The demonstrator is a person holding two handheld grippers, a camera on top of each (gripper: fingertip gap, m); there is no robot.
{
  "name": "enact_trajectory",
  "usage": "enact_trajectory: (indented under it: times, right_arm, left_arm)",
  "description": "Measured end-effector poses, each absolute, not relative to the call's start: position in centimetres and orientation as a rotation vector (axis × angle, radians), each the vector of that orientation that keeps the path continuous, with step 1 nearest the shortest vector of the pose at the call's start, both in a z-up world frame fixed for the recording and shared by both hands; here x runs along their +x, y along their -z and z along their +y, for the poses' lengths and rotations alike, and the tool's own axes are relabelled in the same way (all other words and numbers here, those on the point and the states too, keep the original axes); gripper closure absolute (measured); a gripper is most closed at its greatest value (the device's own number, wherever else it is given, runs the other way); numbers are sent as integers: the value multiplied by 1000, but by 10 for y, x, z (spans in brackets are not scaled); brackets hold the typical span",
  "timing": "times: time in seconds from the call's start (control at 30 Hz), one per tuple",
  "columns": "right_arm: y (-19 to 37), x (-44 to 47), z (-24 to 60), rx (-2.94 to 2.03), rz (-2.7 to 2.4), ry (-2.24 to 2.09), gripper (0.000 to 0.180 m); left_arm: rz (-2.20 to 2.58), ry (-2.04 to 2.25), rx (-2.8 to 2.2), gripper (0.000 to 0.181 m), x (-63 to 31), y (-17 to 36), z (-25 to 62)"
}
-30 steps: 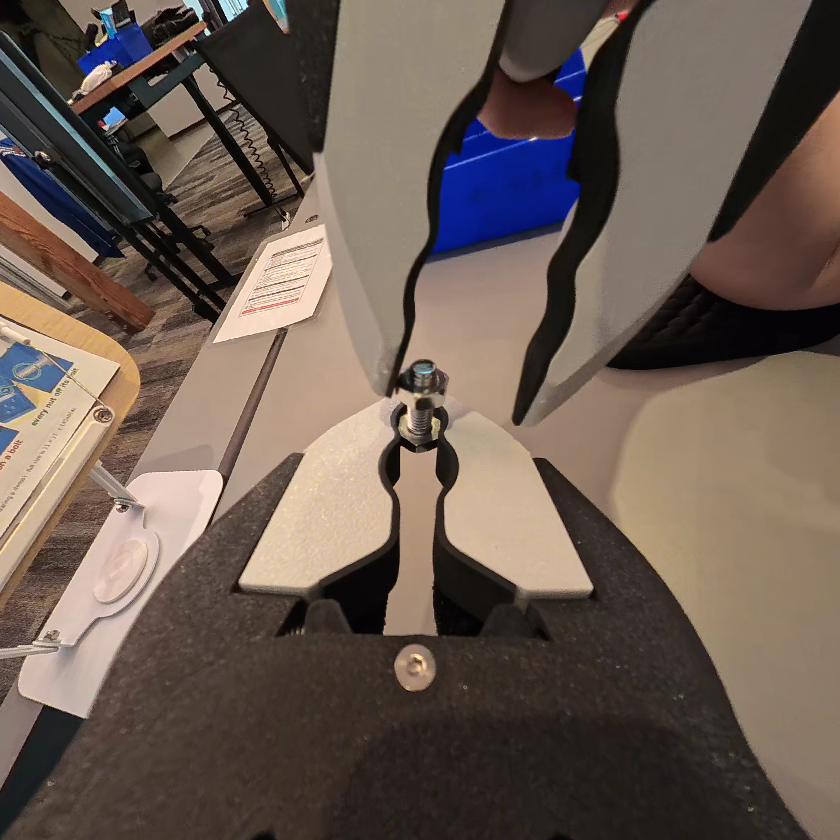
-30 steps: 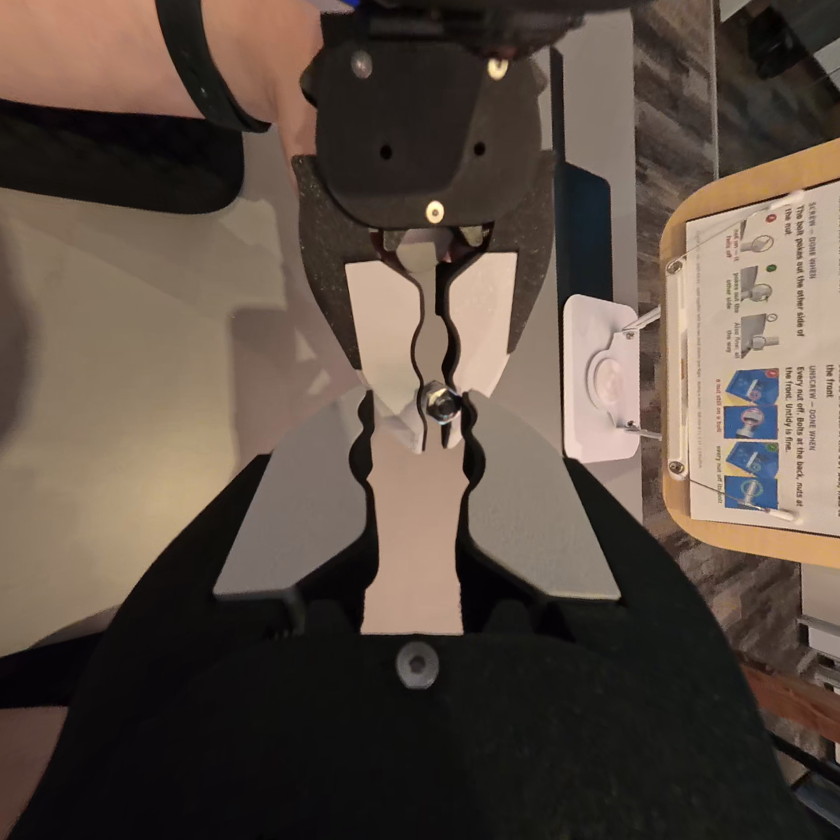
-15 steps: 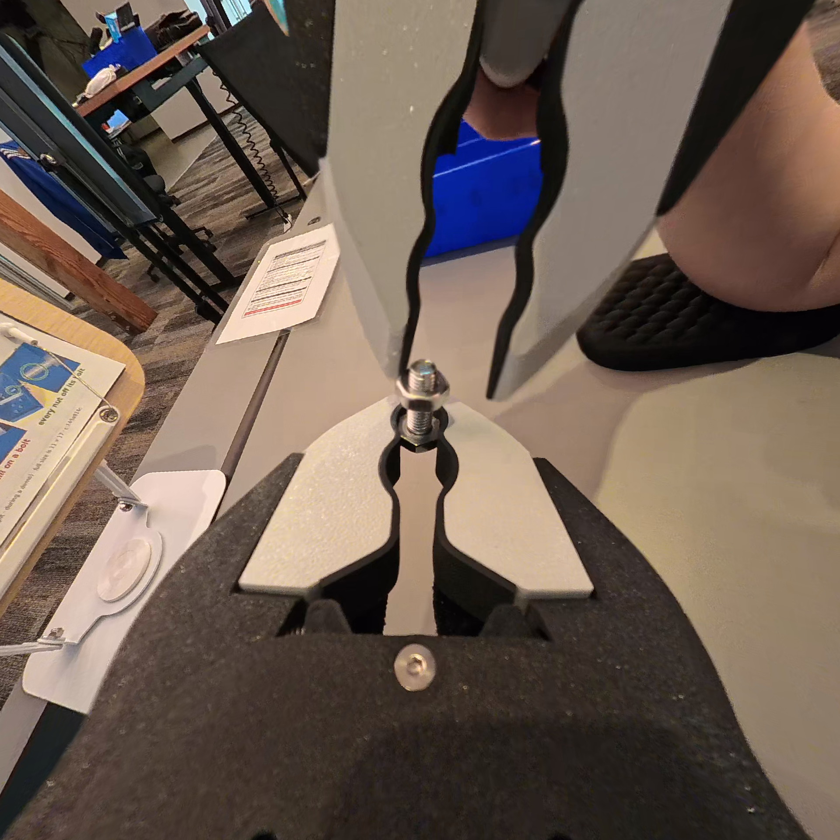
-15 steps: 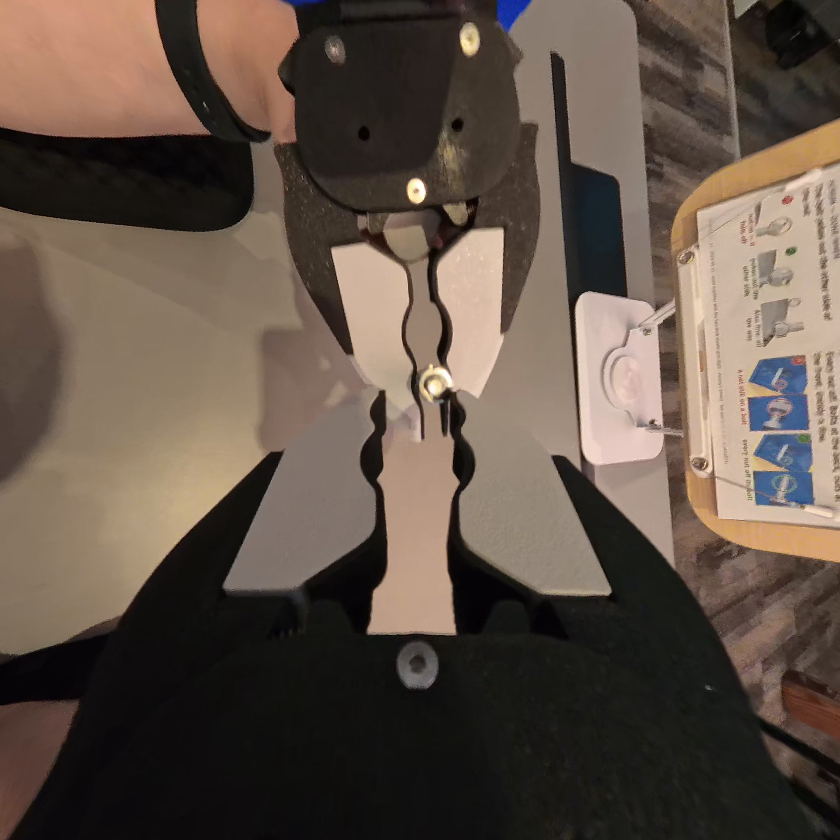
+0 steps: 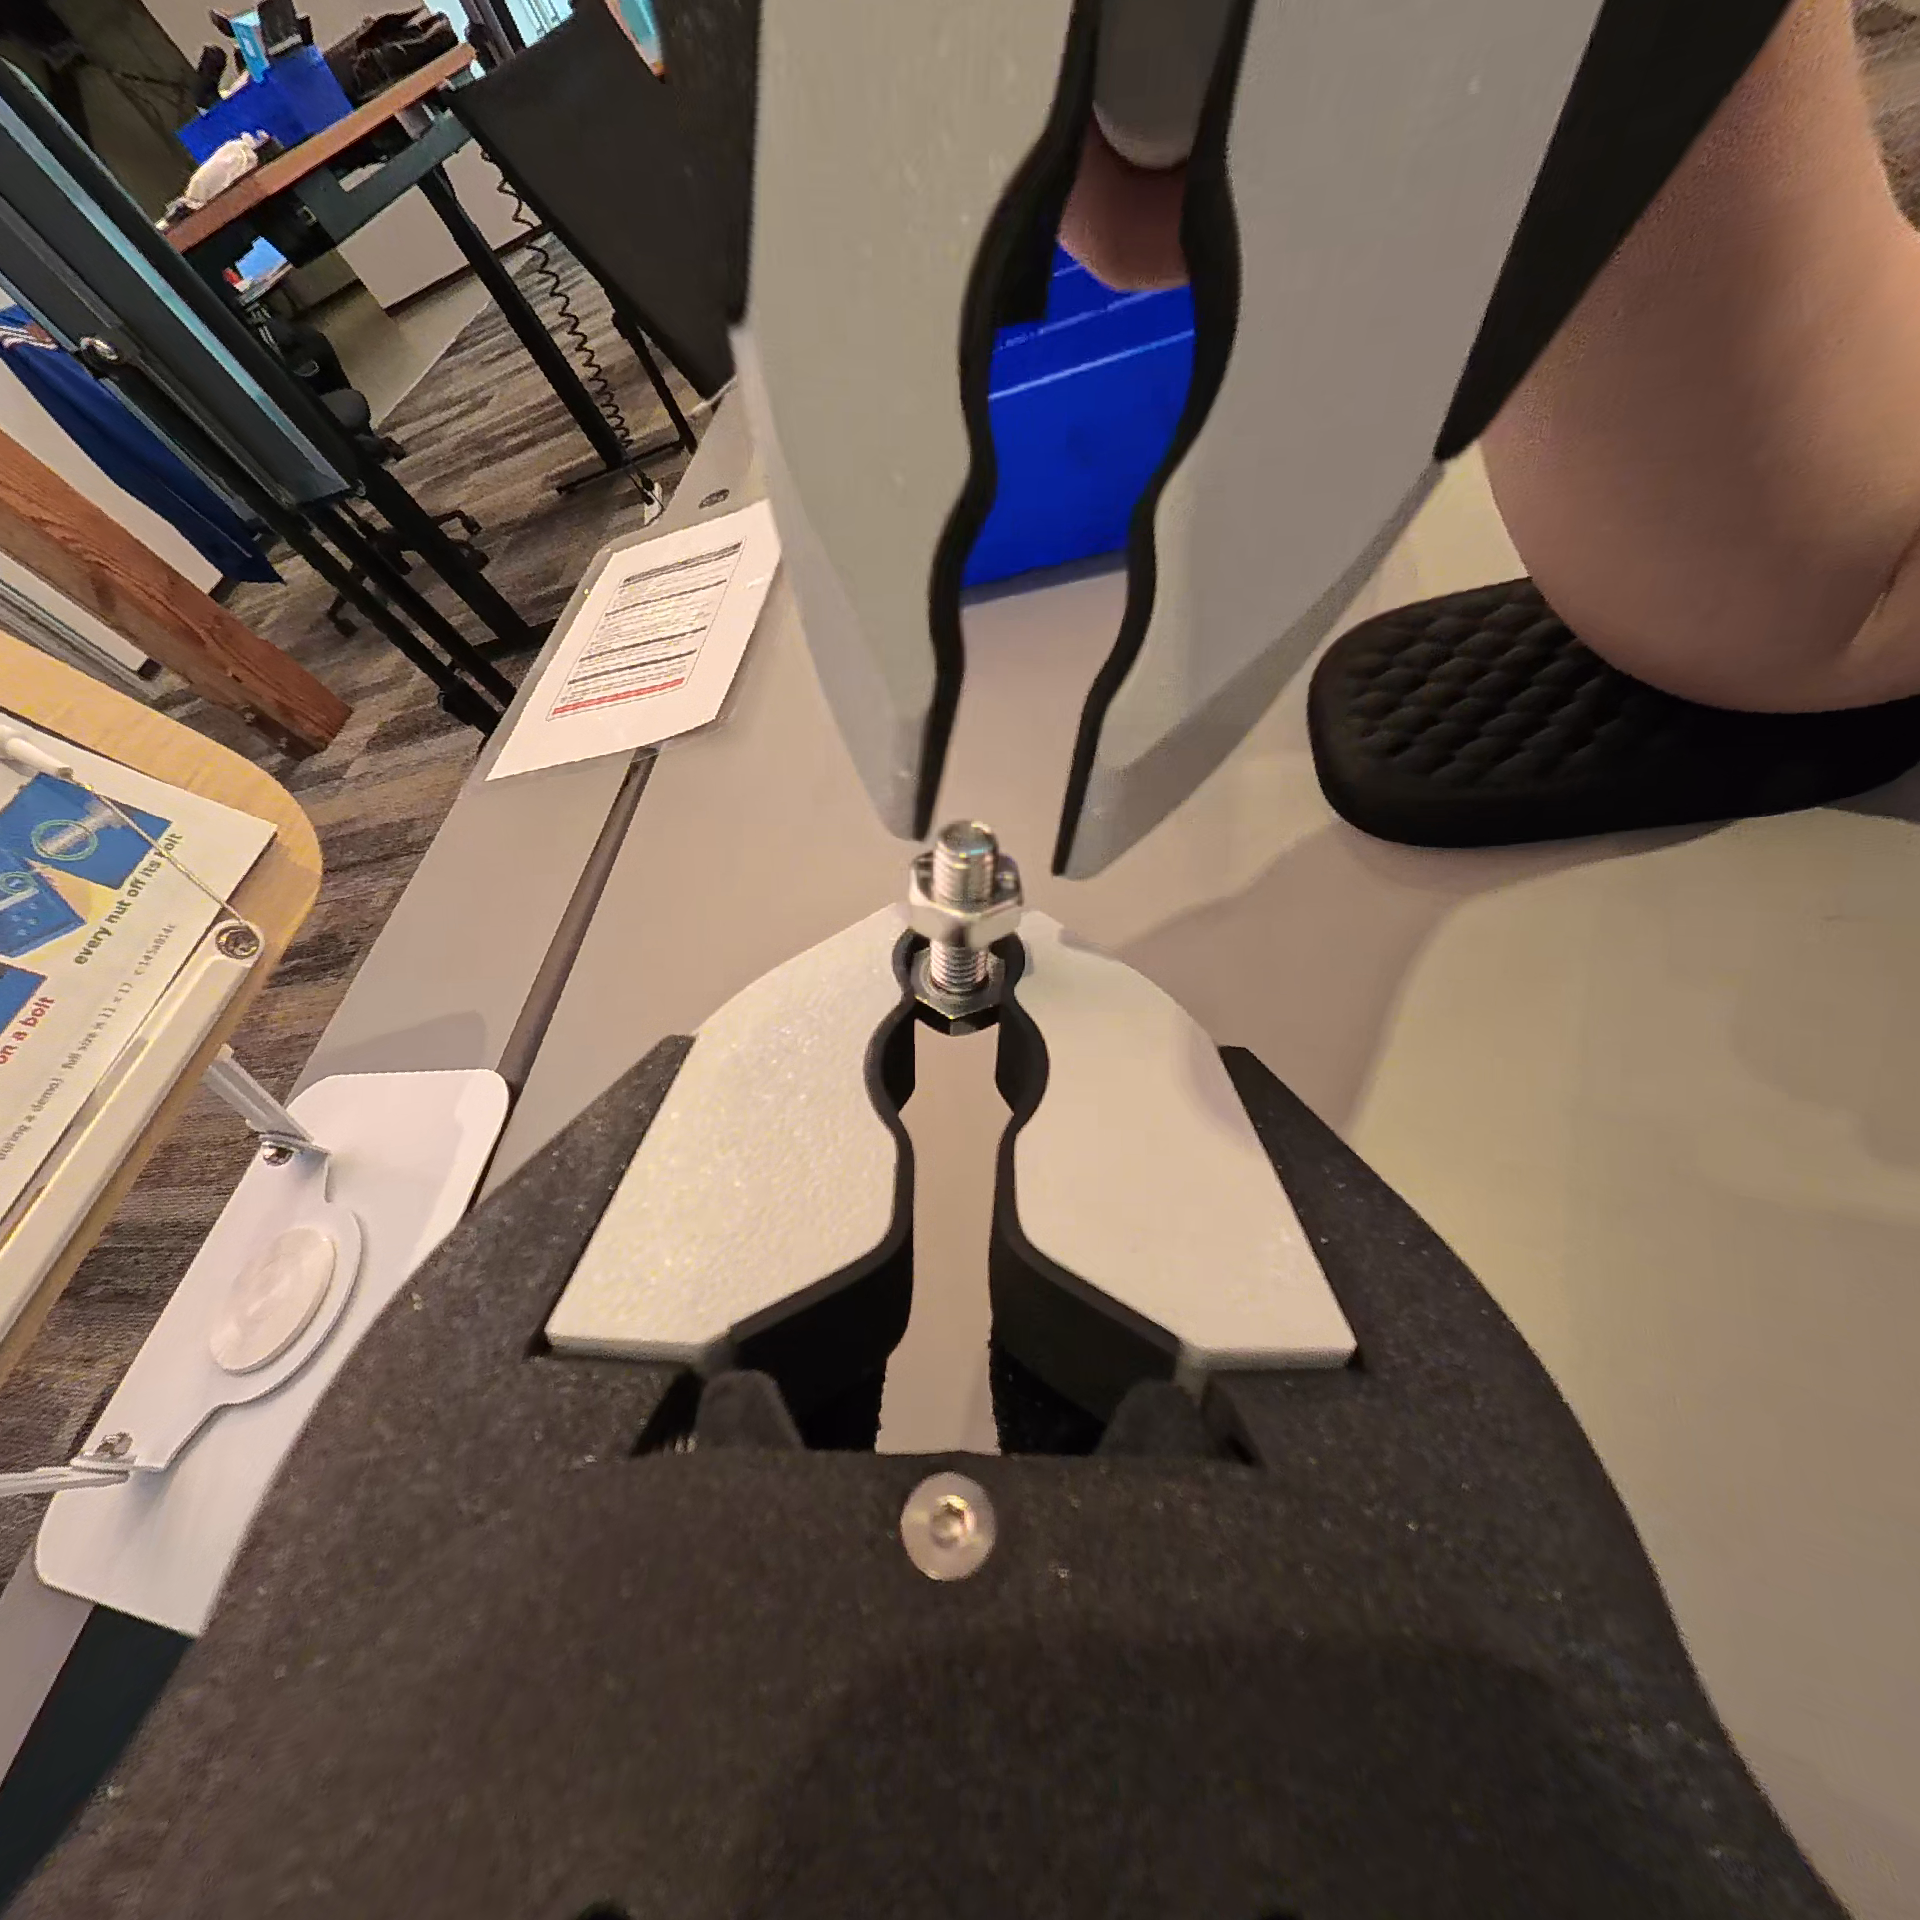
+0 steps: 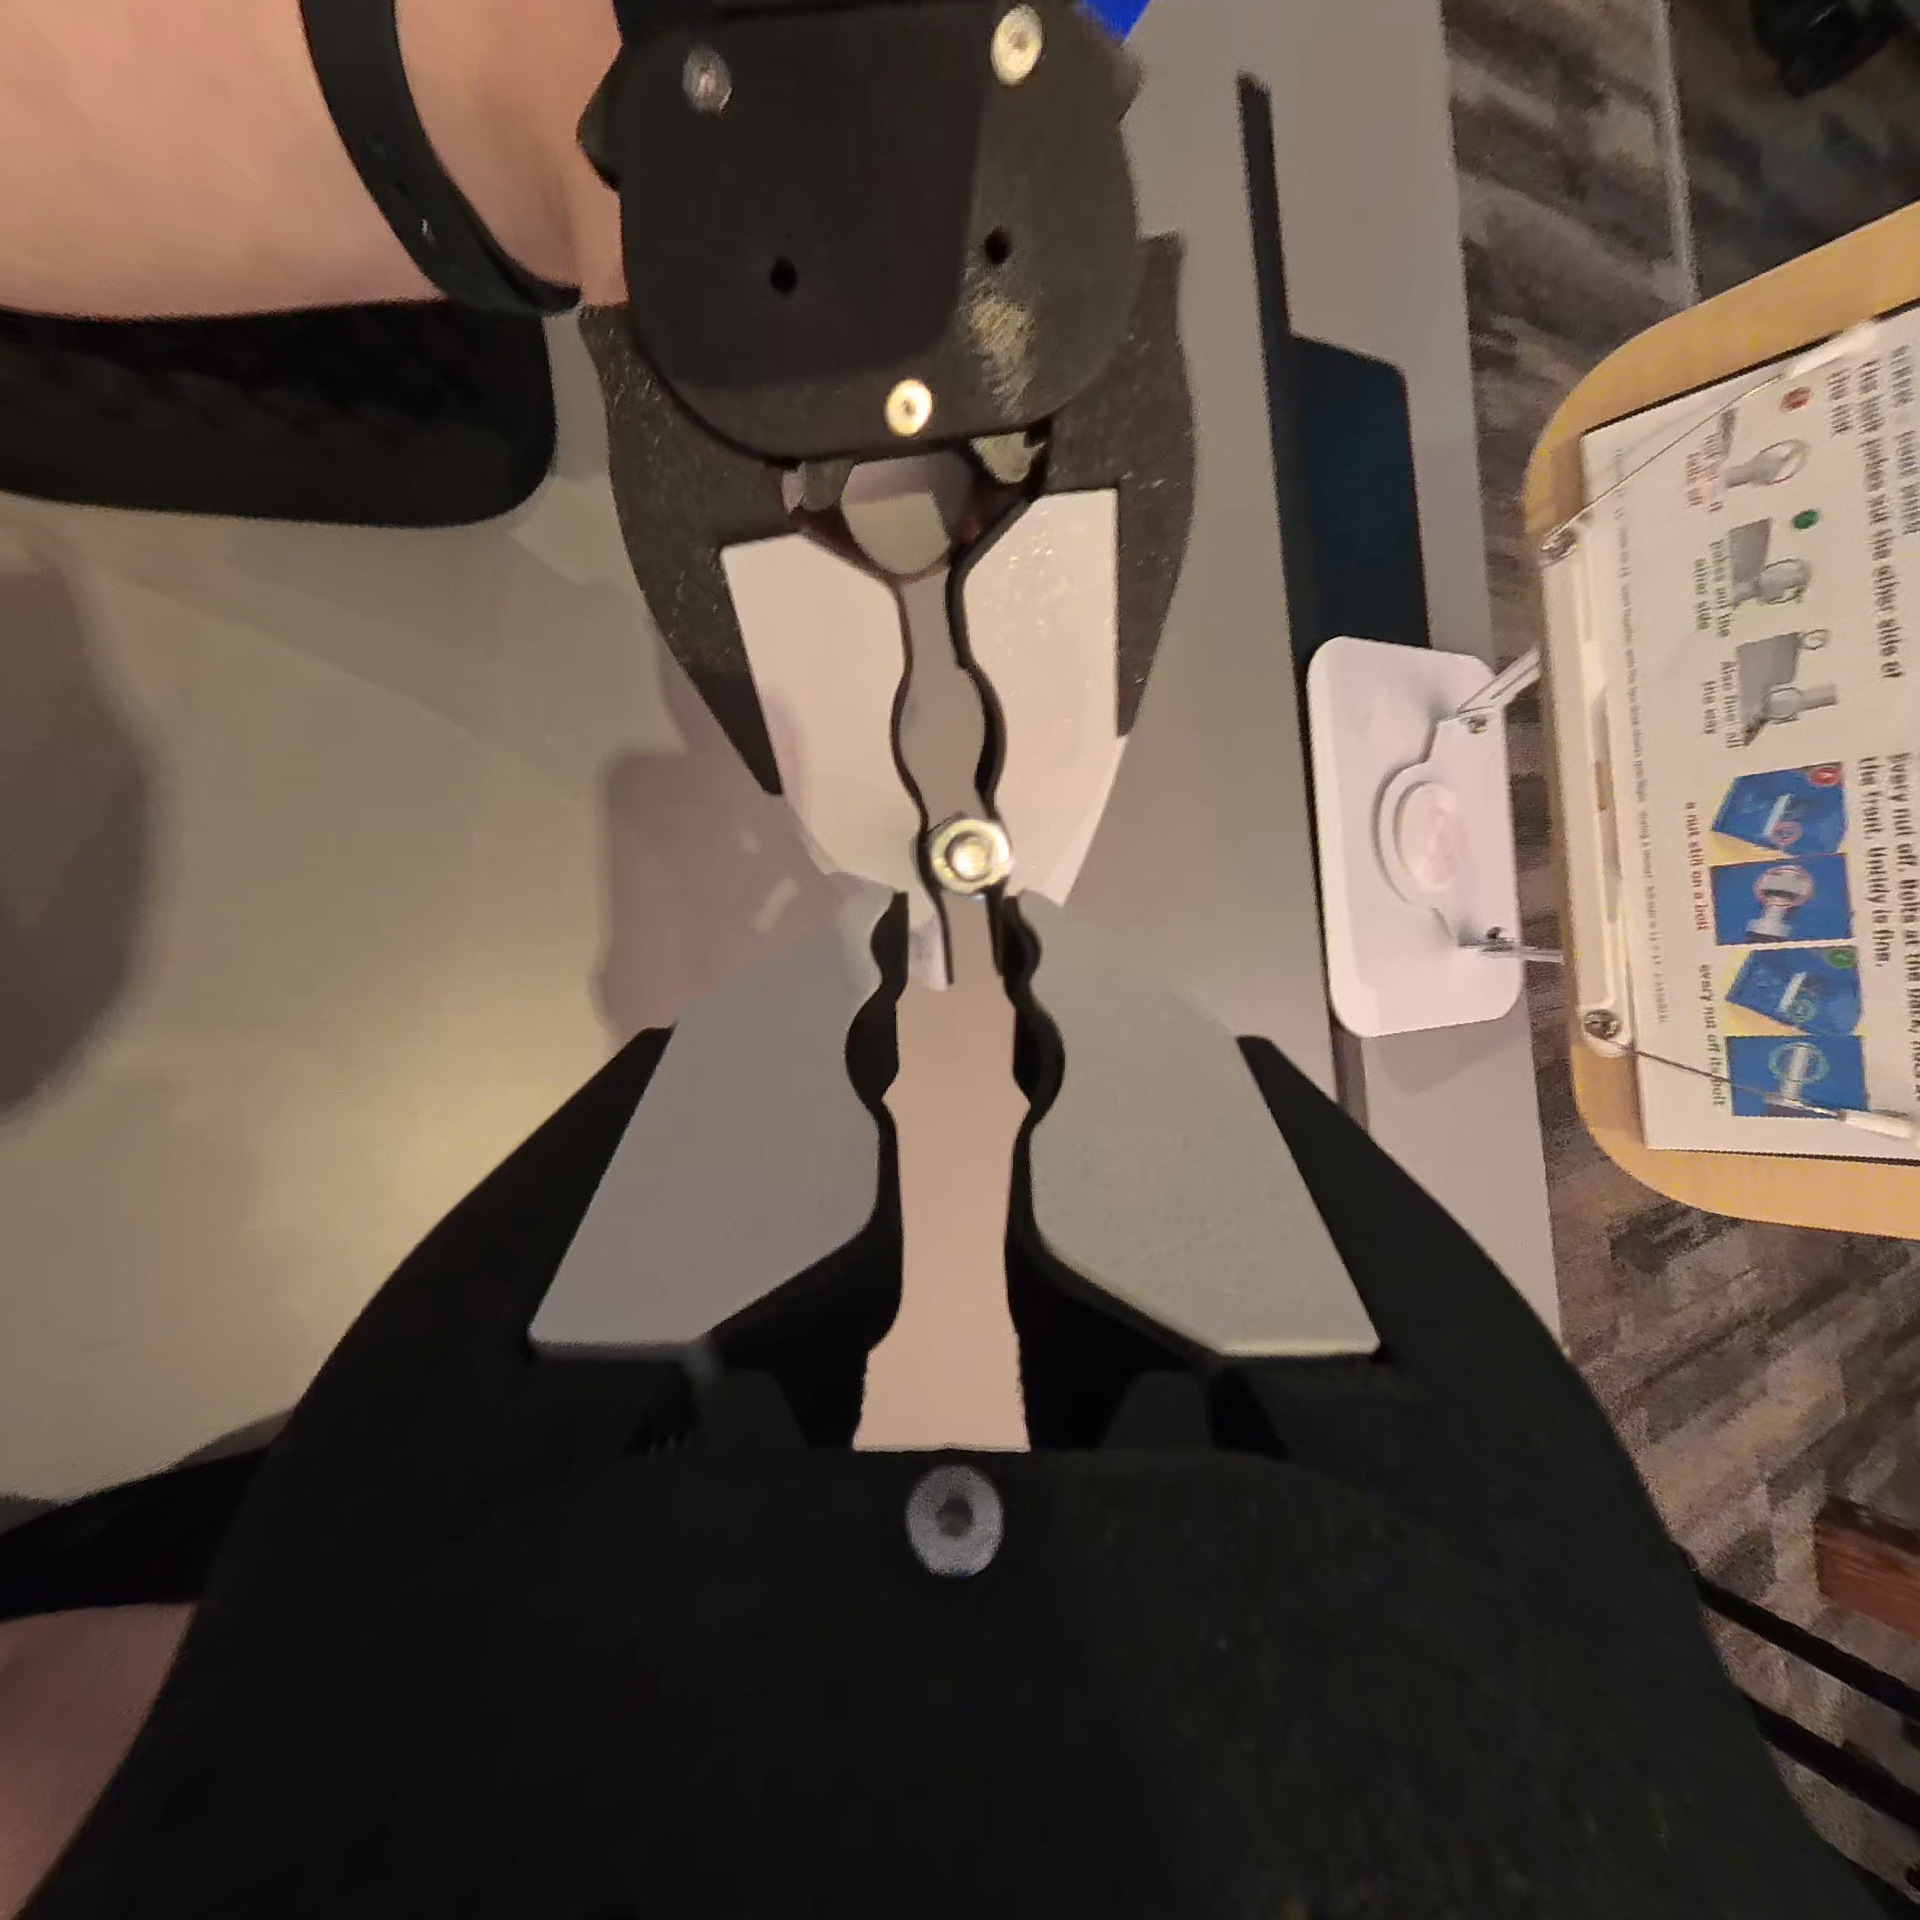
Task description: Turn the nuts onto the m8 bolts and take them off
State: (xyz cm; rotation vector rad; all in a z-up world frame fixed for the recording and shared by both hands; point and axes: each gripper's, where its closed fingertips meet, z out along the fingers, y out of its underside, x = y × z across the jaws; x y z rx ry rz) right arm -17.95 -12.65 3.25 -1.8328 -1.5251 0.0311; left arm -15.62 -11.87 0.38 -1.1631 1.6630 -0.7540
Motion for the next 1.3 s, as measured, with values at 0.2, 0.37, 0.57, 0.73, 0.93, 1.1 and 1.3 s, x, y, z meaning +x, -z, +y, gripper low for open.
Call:
enact_trajectory:
  times: [0.2, 0.37, 0.57, 0.73, 0.93, 1.1, 1.3]
  right_arm:
    - [-33, -191, -127, -1768, -1560, -19, 157]
    - [-31, -169, -124, -1856, -1516, -33, 165]
    - [-66, -181, -103, -1697, -1306, -412, 166]
    - [-74, -185, -93, -1591, -1219, -743, 166]
    - [-74, -192, -78, -1583, -1091, -964, 168]
    - [-63, -194, -76, -1629, -1095, -1006, 168]
    - [-56, -203, -79, -1635, -1130, -1044, 169]
  left_arm:
    - [1666, 752, -1163, 171, -156, -3, -119]
    - [1637, 756, -1227, 171, -158, -4, -111]
    - [1563, 1034, -1454, 171, -154, -3, -115]
    - [1357, 1242, -1618, 171, -157, -14, -101]
    - [1313, 1255, -1640, 171, -162, -15, -92]
    - [1293, 1285, -1631, 171, -163, -19, -92]
    - [1310, 1272, -1611, 171, -165, -21, -93]
